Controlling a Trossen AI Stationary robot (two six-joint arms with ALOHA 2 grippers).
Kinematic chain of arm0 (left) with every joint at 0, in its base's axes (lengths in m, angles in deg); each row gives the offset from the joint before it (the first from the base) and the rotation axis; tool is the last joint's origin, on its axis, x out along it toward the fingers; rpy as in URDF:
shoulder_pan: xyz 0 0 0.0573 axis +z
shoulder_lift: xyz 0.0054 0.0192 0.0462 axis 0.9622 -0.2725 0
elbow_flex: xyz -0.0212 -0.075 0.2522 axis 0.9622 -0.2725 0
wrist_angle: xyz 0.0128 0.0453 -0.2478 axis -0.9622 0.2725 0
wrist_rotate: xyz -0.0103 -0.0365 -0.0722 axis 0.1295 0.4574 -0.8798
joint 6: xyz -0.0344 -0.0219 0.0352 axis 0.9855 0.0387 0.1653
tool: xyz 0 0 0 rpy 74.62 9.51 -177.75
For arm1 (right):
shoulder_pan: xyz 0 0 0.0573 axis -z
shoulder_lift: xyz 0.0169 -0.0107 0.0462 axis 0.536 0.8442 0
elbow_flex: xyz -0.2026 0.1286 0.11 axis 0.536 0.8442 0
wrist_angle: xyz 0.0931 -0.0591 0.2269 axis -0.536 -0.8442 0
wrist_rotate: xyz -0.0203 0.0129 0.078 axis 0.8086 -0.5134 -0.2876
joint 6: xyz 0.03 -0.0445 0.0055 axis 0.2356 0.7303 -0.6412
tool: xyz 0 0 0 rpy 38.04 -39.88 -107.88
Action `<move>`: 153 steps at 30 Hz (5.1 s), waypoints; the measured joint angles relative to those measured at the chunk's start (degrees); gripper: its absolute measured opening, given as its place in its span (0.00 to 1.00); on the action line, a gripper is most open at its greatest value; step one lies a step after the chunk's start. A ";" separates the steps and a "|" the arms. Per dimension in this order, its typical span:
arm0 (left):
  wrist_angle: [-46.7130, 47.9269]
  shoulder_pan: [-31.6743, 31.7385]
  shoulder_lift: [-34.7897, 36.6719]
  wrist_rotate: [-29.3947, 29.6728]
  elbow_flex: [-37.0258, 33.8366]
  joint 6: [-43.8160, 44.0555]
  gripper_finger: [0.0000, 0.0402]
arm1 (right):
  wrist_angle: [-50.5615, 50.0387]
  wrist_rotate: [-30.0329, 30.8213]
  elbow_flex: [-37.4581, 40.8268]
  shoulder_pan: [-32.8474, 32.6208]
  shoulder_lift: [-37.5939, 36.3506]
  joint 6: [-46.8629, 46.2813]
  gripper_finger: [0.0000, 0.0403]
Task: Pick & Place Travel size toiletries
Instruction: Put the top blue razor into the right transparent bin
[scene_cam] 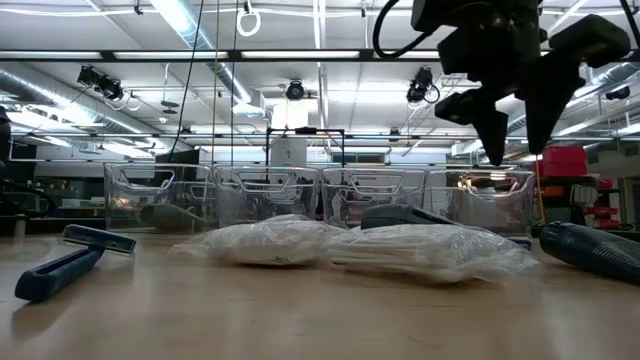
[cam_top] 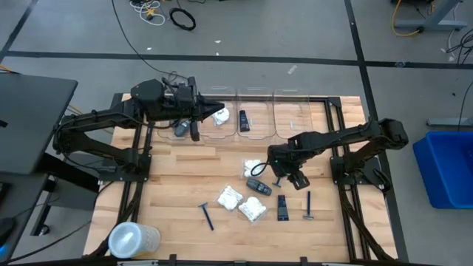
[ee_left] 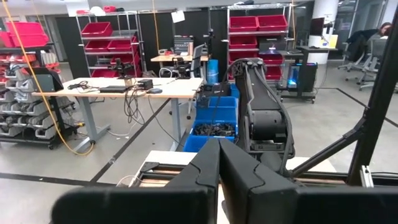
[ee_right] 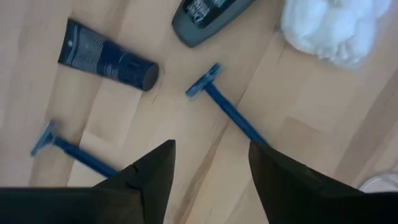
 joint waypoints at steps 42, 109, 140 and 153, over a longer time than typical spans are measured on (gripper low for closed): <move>0.02 0.00 0.00 0.46 0.00 0.26 0.04 | 30.38 3.67 20.64 -0.34 0.00 22.54 0.41; 0.39 0.02 0.00 0.46 0.00 -0.39 0.02 | 22.61 0.56 9.18 2.35 1.86 27.07 0.12; 8.26 0.09 1.07 1.48 -4.38 4.17 0.01 | 20.38 0.65 3.70 11.55 -12.64 10.32 0.12; 7.15 0.09 1.07 -1.46 -4.96 5.40 0.01 | 19.13 0.68 3.72 20.33 -18.27 8.40 0.12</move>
